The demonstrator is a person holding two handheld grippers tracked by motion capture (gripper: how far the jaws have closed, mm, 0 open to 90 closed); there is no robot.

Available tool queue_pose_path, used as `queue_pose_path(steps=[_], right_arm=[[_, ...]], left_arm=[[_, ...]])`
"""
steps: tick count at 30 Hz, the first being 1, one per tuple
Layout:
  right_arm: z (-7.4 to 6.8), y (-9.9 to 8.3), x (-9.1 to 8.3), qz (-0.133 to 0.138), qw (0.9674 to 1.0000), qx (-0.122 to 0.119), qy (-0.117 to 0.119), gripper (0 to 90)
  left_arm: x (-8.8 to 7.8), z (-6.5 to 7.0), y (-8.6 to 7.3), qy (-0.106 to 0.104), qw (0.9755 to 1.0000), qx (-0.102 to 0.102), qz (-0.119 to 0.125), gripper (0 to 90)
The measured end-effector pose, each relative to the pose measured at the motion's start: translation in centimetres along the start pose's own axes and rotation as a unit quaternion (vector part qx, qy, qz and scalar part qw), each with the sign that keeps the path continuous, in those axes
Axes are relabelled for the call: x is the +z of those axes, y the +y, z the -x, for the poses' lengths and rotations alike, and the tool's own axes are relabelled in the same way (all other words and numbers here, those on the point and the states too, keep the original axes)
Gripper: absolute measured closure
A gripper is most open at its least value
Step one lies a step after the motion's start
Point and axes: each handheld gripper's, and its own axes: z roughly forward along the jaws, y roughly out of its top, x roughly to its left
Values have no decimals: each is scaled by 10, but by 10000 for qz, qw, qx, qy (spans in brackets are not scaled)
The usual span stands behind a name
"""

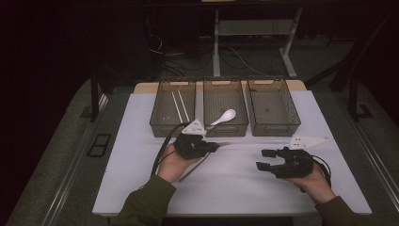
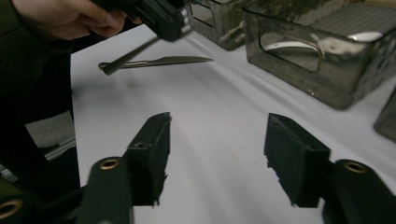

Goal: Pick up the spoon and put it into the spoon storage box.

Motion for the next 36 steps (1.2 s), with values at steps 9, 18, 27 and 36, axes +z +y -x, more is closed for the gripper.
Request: queue_pose_path(steps=[9,18,27,36], right_arm=[[-8,21,19,-87,9982,-484,332,636],[-13,28,33,-270,9962,-725,399,757],[-14,28,37,-361,9951,-815,423,842],[-13,28,36,-385,9944,-843,516,892]], left_arm=[[21,15,10,-411,9986,244,-220,866],[28,23,13,-555,9971,382,-362,866],[28,24,13,-604,9968,392,-360,865],[31,23,12,-670,9964,374,-360,824]])
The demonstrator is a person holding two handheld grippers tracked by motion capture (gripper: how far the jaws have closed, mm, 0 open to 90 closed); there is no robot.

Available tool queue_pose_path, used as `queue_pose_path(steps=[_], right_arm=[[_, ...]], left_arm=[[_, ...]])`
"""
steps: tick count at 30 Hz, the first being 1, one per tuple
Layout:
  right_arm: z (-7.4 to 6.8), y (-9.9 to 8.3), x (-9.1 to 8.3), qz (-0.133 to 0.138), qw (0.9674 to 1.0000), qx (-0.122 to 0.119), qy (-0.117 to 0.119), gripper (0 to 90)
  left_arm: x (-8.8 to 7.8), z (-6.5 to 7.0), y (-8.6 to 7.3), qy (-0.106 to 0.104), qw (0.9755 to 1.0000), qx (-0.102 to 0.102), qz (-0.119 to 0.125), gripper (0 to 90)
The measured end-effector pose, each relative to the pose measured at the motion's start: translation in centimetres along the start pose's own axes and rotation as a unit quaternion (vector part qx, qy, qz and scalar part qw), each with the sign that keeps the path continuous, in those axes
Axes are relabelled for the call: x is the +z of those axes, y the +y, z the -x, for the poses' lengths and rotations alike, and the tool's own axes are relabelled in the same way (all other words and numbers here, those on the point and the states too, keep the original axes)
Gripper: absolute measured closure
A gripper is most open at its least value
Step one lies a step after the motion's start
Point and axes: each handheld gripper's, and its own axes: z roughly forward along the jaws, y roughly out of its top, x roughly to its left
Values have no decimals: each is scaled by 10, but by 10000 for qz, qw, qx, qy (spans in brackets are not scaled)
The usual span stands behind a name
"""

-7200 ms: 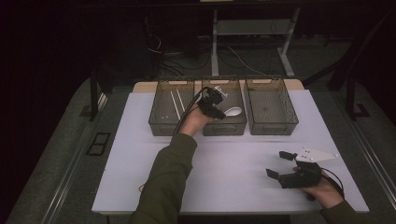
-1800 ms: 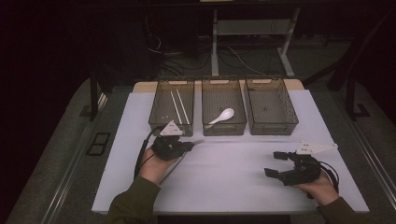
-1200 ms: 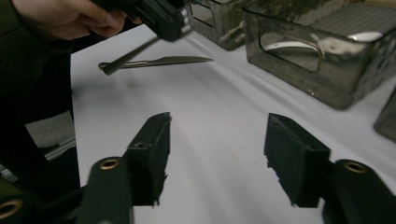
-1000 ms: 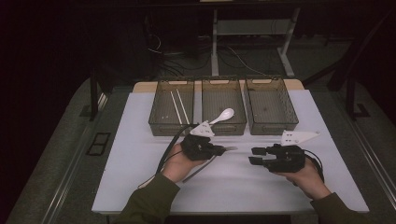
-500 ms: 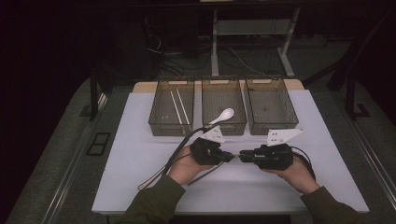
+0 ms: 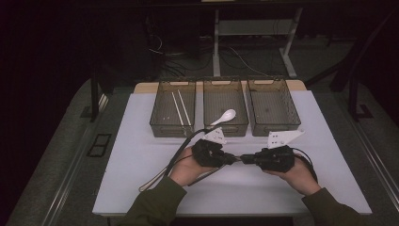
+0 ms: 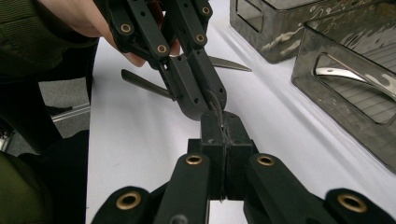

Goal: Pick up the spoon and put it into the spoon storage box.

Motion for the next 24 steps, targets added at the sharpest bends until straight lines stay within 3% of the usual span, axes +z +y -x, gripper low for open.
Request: queue_pose_path(steps=[3,9,15,24], right_arm=[[1,-1,0,-107,9999,16,-26,892],[5,-2,-3,-108,9998,86,-124,892],[13,-6,-15,-25,9987,230,-446,892],[27,-10,-40,83,9947,440,-921,892]], left_arm=[[0,0,-1,25,10000,33,-31,735],[-12,-2,-7,102,9998,-120,148,568],[-34,-7,-23,286,9988,-246,322,475],[-57,-12,-52,622,9953,-486,553,394]])
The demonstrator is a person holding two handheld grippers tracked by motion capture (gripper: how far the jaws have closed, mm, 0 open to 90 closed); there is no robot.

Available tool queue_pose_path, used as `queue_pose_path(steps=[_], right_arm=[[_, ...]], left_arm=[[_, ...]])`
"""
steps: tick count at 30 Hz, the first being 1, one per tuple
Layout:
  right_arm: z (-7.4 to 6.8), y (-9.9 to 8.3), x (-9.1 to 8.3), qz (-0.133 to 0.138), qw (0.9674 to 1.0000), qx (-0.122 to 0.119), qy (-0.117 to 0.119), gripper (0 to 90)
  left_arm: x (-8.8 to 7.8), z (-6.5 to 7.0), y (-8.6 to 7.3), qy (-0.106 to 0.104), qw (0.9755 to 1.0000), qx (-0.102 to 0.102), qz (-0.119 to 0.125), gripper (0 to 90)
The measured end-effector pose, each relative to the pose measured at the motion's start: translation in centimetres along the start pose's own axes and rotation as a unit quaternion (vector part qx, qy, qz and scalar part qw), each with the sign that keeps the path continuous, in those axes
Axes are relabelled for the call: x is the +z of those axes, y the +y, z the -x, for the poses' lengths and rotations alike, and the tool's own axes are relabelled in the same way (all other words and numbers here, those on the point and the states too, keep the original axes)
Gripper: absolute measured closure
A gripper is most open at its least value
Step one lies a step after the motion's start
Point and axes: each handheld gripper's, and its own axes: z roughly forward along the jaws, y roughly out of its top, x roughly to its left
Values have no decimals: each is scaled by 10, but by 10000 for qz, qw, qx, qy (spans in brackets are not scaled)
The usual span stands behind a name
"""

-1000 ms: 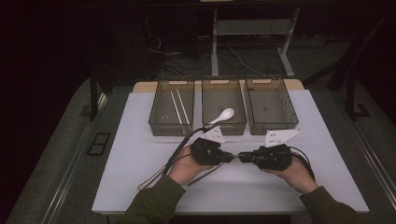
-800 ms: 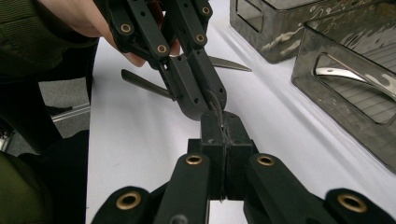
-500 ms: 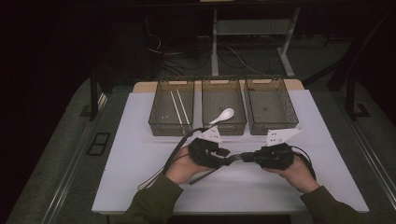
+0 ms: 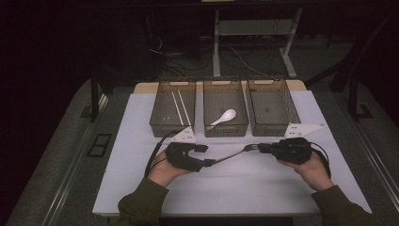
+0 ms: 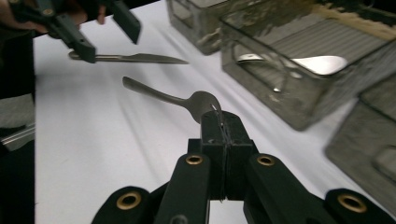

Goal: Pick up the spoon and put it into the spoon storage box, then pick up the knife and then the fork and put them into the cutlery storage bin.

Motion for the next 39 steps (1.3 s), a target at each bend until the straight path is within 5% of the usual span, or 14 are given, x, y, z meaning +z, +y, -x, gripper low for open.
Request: queue_pose_path(steps=[19,39], right_arm=[[33,14,-41,393,9955,356,-783,892],[82,30,-58,669,9788,785,-1771,892]], left_arm=[[-35,-4,-48,613,9975,-286,224,272],[-40,-7,-64,857,9947,-482,288,130]])
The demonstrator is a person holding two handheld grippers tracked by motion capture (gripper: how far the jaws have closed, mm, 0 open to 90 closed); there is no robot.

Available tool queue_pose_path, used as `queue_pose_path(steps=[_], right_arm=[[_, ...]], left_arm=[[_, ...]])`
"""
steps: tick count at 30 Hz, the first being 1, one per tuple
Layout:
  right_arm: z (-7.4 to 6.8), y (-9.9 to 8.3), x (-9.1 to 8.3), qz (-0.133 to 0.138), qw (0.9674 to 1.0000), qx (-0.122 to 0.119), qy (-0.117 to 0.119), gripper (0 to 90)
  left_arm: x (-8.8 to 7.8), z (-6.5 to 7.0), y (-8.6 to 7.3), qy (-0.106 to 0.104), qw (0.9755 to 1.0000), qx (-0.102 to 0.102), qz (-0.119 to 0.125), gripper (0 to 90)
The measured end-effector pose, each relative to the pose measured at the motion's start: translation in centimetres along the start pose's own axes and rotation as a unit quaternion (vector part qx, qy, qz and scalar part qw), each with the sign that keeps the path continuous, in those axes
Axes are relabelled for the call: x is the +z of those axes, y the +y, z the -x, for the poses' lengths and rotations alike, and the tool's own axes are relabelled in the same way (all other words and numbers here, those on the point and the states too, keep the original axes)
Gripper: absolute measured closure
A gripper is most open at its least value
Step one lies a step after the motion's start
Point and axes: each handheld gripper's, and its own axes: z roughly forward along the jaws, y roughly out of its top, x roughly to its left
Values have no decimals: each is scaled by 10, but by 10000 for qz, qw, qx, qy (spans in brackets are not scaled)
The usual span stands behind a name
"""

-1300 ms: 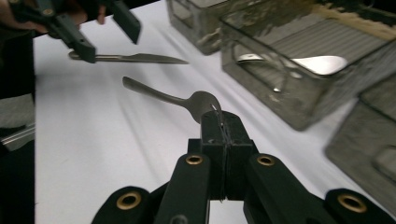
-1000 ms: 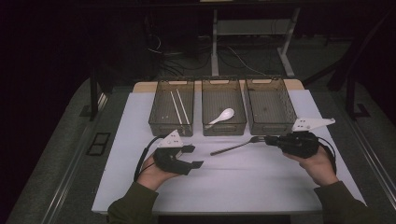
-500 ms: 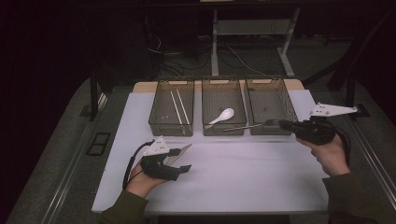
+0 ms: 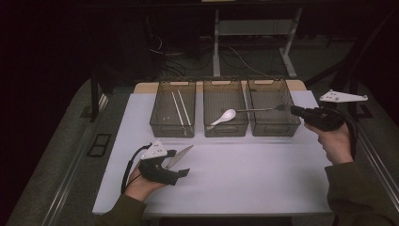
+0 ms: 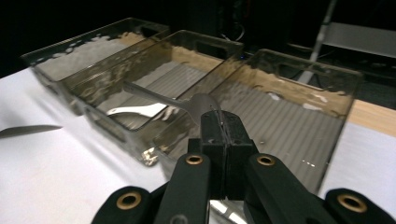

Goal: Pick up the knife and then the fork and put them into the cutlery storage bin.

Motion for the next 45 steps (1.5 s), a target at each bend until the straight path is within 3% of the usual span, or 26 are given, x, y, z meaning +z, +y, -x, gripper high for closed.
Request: queue_pose_path(steps=[9,16,22,27,35,45], right_arm=[[21,5,4,39,9980,205,-590,892],[39,4,5,66,9950,428,-904,892],[50,2,15,-116,9915,507,-1195,892],[50,0,30,-352,9885,457,-1401,892],[41,-4,54,-654,9865,383,-1452,890],[39,-12,54,-786,9884,433,-1224,872]], left_arm=[[-4,-3,0,94,9999,-4,37,129],[-2,-5,-1,70,10000,-9,19,131],[-1,-5,-2,54,10000,-4,-6,126],[1,-4,-3,26,10000,3,-38,126],[2,-3,-3,1,10000,47,-83,127],[4,-2,-2,-16,9998,108,-154,127]])
